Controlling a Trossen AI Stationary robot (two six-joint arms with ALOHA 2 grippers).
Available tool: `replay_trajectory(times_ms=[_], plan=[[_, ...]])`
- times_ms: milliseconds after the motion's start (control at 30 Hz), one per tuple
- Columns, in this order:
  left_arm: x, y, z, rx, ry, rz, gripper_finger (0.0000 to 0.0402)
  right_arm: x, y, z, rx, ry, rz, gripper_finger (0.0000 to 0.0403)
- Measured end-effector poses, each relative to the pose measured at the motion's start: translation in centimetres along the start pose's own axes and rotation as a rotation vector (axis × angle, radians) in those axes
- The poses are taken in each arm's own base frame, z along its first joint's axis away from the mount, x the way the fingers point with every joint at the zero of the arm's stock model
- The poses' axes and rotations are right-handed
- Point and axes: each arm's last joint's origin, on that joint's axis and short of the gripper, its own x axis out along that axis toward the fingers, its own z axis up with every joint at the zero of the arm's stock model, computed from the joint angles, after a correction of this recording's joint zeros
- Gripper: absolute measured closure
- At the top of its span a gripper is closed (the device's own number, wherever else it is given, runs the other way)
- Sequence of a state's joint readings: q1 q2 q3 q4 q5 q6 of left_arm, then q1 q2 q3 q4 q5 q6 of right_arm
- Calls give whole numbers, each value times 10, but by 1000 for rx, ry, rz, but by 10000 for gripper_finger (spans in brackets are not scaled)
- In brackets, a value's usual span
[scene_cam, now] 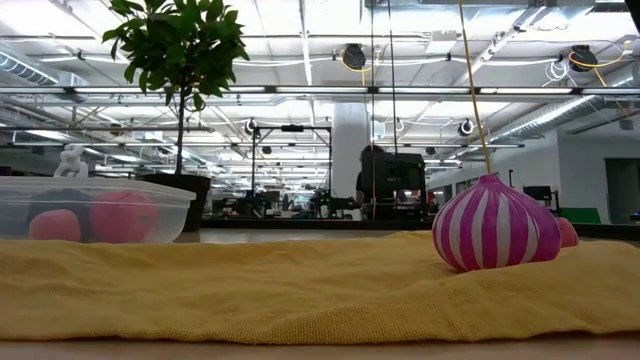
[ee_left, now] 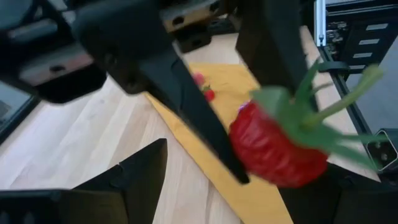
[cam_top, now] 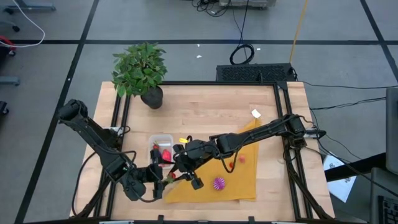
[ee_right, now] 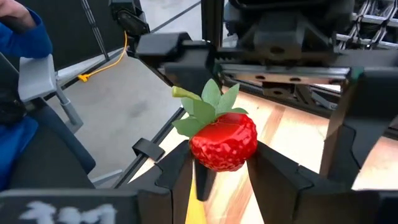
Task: Pick and placing Produce into tupperware
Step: Put the left red strawberry into the transparent bin
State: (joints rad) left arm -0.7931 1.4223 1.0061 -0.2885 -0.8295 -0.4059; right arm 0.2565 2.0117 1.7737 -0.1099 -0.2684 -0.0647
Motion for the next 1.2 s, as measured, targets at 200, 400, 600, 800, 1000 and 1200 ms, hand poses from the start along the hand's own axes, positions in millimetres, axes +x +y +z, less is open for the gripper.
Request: replay_trajectory(times_ms=[200, 400, 600, 800, 1000, 1200], plan=[[-3, -3, 0, 33, -14, -12, 121, 0, 0, -1, 3, 9, 1, 269], [-8, -6, -3, 112, -9, -4, 121, 0, 0, -2, 7, 24, 2, 269], [-13, -8, -9, 175, 14, 3, 121, 0, 0, -3, 9, 28, 2, 269], [-19, -2, -22, 291, 66, 105, 121, 0, -1, -3, 35, 29, -1, 269], [-20, 1, -25, 316, 84, 134, 121, -2, -8, -4, 96, 31, -15, 269], [-20, 1, -25, 369, 81, 146, 121, -3, -14, -7, 183, 39, -23, 269]])
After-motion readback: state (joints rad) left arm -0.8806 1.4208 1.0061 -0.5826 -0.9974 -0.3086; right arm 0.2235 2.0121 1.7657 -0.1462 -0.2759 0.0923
